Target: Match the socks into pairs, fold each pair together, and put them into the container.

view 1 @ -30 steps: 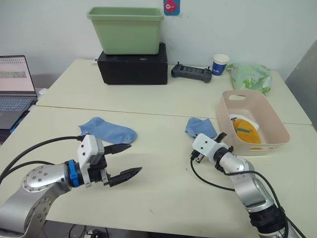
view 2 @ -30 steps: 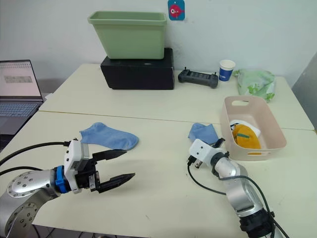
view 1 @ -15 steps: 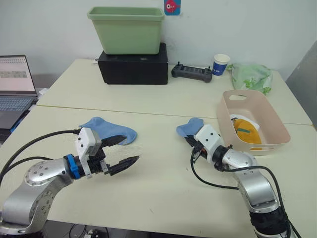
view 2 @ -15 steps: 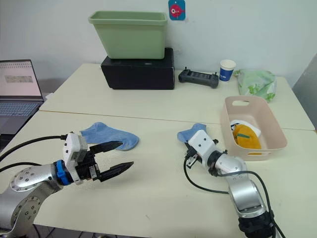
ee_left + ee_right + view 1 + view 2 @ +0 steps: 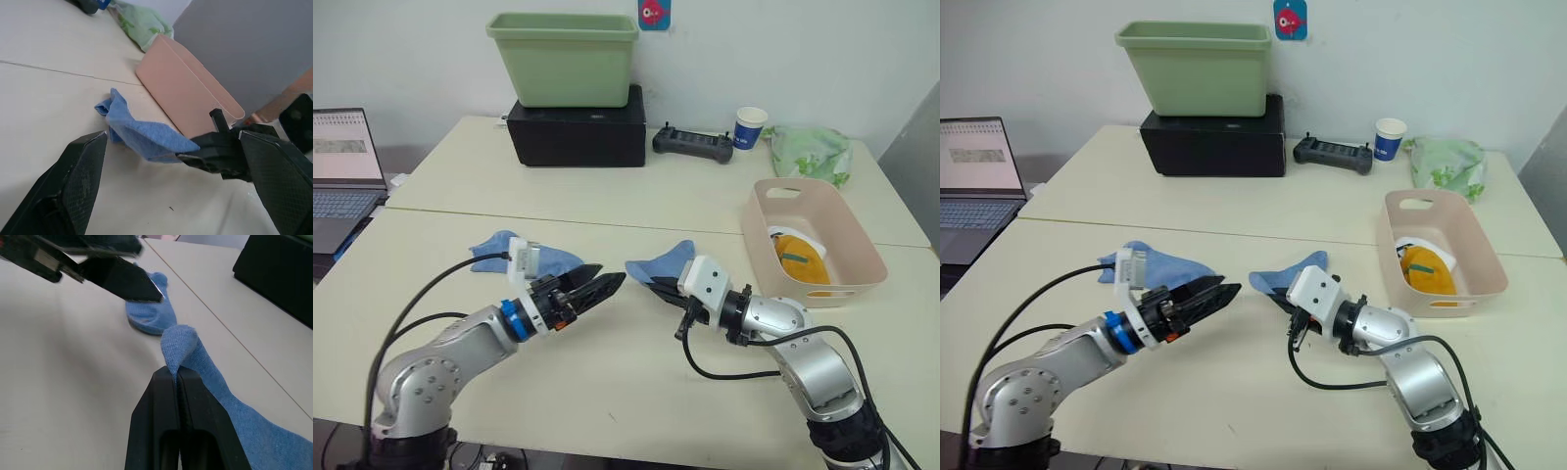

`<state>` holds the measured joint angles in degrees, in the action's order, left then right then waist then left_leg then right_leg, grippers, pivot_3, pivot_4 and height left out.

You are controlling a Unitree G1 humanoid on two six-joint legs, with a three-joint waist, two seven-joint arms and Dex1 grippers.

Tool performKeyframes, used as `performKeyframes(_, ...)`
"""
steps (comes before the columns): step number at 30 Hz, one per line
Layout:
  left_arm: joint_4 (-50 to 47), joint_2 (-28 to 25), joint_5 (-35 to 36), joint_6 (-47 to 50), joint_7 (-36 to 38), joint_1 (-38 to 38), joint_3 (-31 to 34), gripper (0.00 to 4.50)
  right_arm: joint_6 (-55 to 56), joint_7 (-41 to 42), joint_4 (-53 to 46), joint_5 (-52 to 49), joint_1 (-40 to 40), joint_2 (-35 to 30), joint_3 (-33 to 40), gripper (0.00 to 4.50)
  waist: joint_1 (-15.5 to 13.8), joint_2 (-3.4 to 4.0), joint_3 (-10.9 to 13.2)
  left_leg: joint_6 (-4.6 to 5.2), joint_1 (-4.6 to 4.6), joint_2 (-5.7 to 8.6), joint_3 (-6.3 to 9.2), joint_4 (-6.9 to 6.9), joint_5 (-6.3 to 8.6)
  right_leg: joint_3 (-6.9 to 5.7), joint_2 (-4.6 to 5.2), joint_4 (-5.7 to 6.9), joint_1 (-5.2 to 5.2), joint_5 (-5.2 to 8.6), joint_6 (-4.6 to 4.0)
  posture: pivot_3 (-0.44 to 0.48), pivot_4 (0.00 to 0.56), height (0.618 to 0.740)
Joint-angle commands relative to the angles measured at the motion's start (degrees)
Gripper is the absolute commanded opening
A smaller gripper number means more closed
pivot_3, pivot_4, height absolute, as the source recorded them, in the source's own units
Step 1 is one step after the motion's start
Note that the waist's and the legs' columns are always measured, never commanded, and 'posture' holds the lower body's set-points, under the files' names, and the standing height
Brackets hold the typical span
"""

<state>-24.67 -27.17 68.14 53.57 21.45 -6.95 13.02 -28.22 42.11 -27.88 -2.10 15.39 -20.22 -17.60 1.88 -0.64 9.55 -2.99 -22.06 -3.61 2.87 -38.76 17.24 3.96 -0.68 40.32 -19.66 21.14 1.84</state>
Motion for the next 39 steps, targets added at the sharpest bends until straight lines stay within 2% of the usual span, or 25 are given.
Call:
performKeyframes(1, -0.9, -0.7, 1.6, 0.5, -2.1, 1.1, 1.6, 4.5, 1.6, 0.5, -0.7, -0.2, -0.6, -1.6, -1.5, 0.04, 0.0, 0.0, 0.0, 0.0, 0.0, 0.0, 0.01, 0.0, 0.0, 0.0, 0.0, 0.0, 0.0, 0.0, 0.0, 0.0, 0.15, 0.72)
performKeyframes(5, 0.7, -6.7, 0.9, -0.7, -0.2, 6.3, 9.8, 4.5, 2.5, 0.1, 3.1, -2.5, -0.9, 1.2, -2.8, 0.04, 0.6, 0.01, 0.0, 0.0, 0.04, -0.08, 0.06, 0.06, 0.0, 0.03, -0.04, 0.0, -0.05, 0.0, 0.0, 0.0, 0.15, 0.72)
performKeyframes(7, 1.1, -8.4, 0.7, -1.2, 0.5, 7.3, 11.0, 4.5, 3.3, 0.6, 4.1, -2.7, -0.6, 1.6, -3.5, 0.04, 0.5, 0.06, 0.0, -0.01, 0.05, -0.09, 0.14, 0.06, -0.01, -0.01, -0.06, 0.05, -0.08, 0.0, 0.0, 0.0, 0.15, 0.72)
performKeyframes(12, 1.6, -17.8, -6.4, -3.6, 10.5, 14.3, 15.3, 4.5, 2.7, 1.3, 12.8, -3.6, 4.8, 8.9, -8.9, 0.04, 0.6, -0.01, 0.1, -0.06, 0.06, 0.02, -0.02, 0.08, -0.03, -0.01, -0.07, -0.01, -0.1, 0.0, 0.0, 0.0, 0.15, 0.72)
performKeyframes(15, 1.7, -19.2, -7.7, -4.2, 12.2, 16.3, 16.3, 4.5, 2.1, 0.9, 18.6, -2.1, 8.0, 12.7, -12.4, 0.04, 0.7, 0.0, 0.1, -0.17, 0.07, 0.0, -0.05, 0.28, -0.09, -0.02, -0.05, 0.01, -0.28, 0.0, -0.01, 0.0, 0.15, 0.72)
performKeyframes(17, 1.6, -18.8, -7.7, -4.2, 12.4, 16.4, 16.6, 4.5, 1.3, 0.4, 21.1, -1.2, 9.1, 14.1, -14.1, 0.04, 0.3, -0.06, 0.1, -0.57, 0.05, 0.04, -0.05, 0.65, -0.32, 0.0, 0.0, -0.03, -0.39, 0.0, -0.01, 0.0, 0.15, 0.72)
performKeyframes(20, 0.9, -18.4, -8.3, -4.4, 12.7, 16.8, 16.6, 4.5, 1.3, -1.2, 21.6, -1.1, 9.9, 16.1, -14.2, 0.69, -0.1, -0.12, 0.1, -0.7, -0.01, 0.01, -0.01, 0.75, -0.38, -0.04, 0.19, -0.09, -0.52, 0.0, -0.01, 0.0, 0.15, 0.72)
performKeyframes(23, 0.3, -17.9, -9.1, -4.9, 13.1, 17.2, 16.0, 4.5, -1.8, -0.9, 16.9, -2.6, 10.0, 15.0, -12.7, 1.71, -0.1, -0.12, 0.1, -0.73, -0.1, 0.02, -0.04, 0.76, -0.4, -0.03, 0.23, -0.08, -0.51, 0.0, -0.01, 0.0, 0.15, 0.72)
performKeyframes(29, 0.8, -16.8, -11.6, -5.7, 14.3, 16.4, 12.5, 4.5, -4.5, 0.9, 6.1, -4.6, 9.7, 8.4, -8.5, 3.91, -0.1, -0.14, 0.1, -0.74, -0.12, 0.03, -0.01, 0.78, -0.41, -0.06, 0.24, -0.07, -0.5, 0.0, -0.01, 0.0, 0.15, 0.72)
performKeyframes(32, -2.4, -16.4, -15.3, -8.5, 16.2, 17.2, 8.6, 4.5, -4.2, 1.6, 2.1, -5.1, 8.0, 3.7, -6.3, 3.91, 0.0, -0.15, 0.1, -0.74, -0.12, 0.02, 0.0, 0.8, -0.41, -0.07, 0.22, -0.08, -0.5, 0.0, -0.01, 0.0, 0.15, 0.72)
performKeyframes(36, -5.0, -20.4, -37.9, -31.2, 24.8, 19.5, -2.7, 4.5, -5.7, 1.5, -4.0, -6.0, 2.1, -2.9, -2.5, 3.91, -0.3, -0.14, 0.1, -0.76, -0.3, 0.06, -0.02, 0.82, -0.42, -0.1, 0.25, -0.28, -0.51, -0.01, -0.02, 0.0, 0.15, 0.72)
performKeyframes(39, -1.2, -22.1, -44.6, -41.2, 30.1, 18.5, -5.6, 4.5, -7.9, 1.4, -8.3, -7.9, -1.9, -6.0, 0.1, 3.91, -0.3, -0.09, 0.1, -0.77, -0.34, 0.05, -0.13, 0.82, -0.43, -0.09, 0.24, -0.31, -0.54, -0.05, -0.09, 0.0, 0.15, 0.72)
